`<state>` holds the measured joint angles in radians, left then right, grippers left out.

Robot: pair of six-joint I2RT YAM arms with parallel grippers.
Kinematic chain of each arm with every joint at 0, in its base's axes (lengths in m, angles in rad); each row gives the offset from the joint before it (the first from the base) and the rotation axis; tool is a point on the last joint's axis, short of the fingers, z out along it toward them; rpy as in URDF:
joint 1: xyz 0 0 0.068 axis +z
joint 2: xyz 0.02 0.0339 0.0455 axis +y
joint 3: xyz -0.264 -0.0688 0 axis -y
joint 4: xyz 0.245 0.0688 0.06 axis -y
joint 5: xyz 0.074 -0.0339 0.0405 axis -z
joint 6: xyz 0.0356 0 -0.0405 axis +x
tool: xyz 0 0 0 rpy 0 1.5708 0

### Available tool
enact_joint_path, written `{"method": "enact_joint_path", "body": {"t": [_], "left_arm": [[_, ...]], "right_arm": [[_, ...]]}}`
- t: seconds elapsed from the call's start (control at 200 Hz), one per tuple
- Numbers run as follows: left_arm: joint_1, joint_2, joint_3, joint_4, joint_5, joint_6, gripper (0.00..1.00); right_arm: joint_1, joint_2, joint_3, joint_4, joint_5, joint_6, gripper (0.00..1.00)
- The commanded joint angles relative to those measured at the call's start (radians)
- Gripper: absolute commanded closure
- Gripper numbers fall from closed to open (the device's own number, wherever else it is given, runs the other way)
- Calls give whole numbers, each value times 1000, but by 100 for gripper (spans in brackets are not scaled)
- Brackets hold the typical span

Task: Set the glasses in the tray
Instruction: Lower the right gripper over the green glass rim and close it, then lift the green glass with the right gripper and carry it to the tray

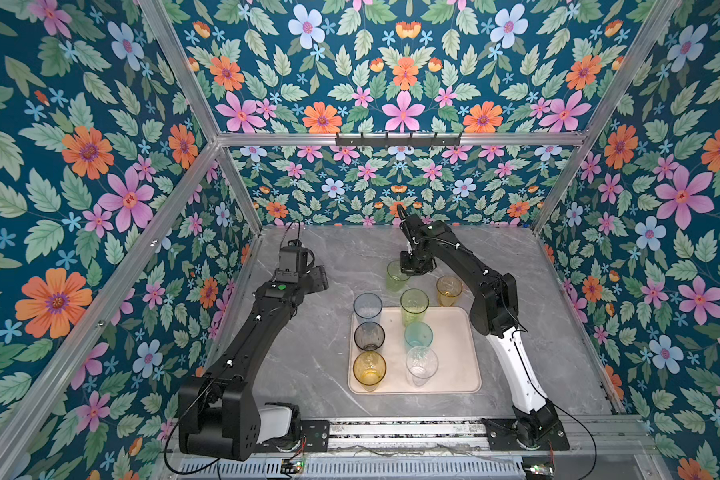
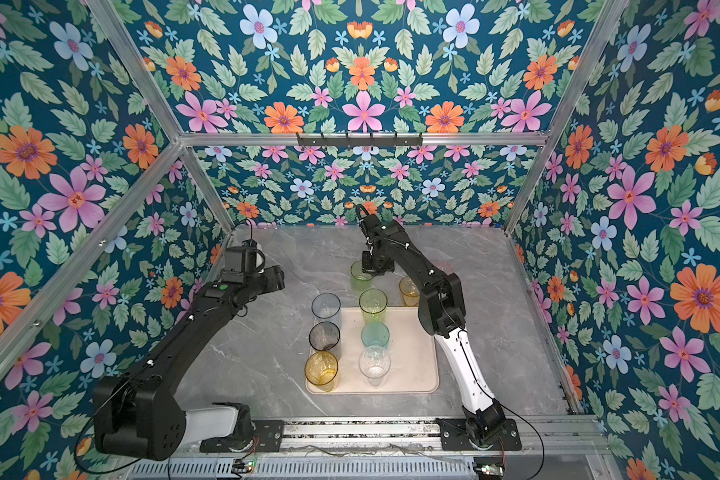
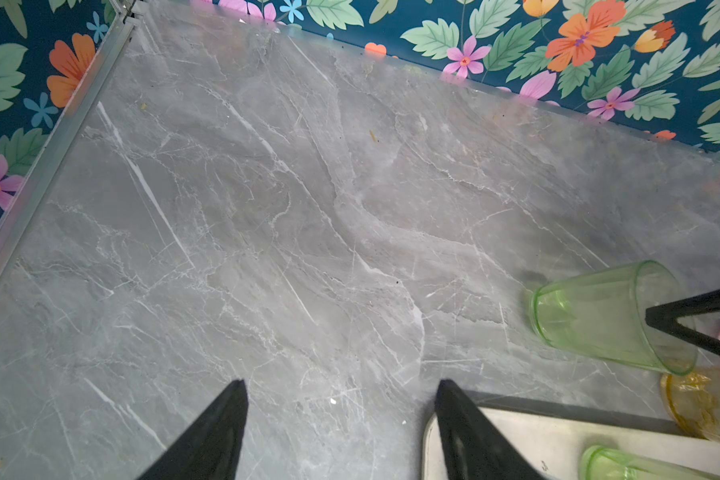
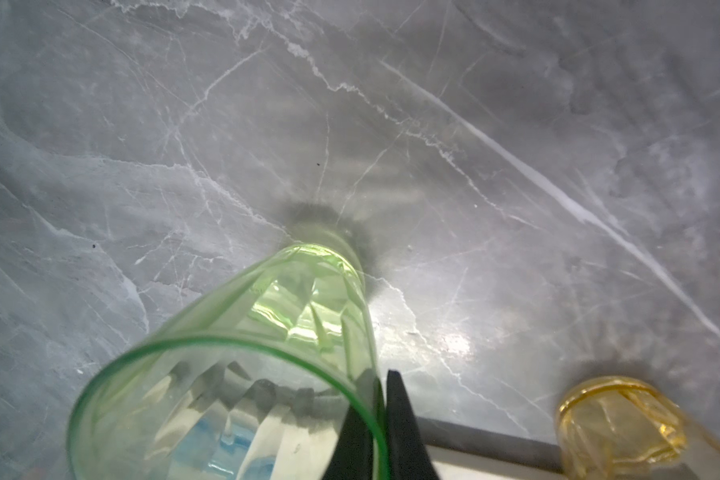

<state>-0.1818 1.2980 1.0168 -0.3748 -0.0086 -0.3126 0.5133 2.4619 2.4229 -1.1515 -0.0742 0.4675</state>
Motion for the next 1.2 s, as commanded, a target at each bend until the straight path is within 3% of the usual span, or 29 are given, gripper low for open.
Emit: {"method": "enact_joint_path", "body": {"t": [0.0, 0.925, 1.195], "left_arm": [[1, -6, 0, 8, 1, -1, 26], [1, -32, 31, -57, 47, -2, 25], [1, -77, 15, -85, 116, -14, 25]], "right_arm": [[1, -14, 17, -30, 11, -8, 99], [1, -299, 79, -299, 195, -12, 100], [1, -515, -81, -334, 236, 24, 100]]}}
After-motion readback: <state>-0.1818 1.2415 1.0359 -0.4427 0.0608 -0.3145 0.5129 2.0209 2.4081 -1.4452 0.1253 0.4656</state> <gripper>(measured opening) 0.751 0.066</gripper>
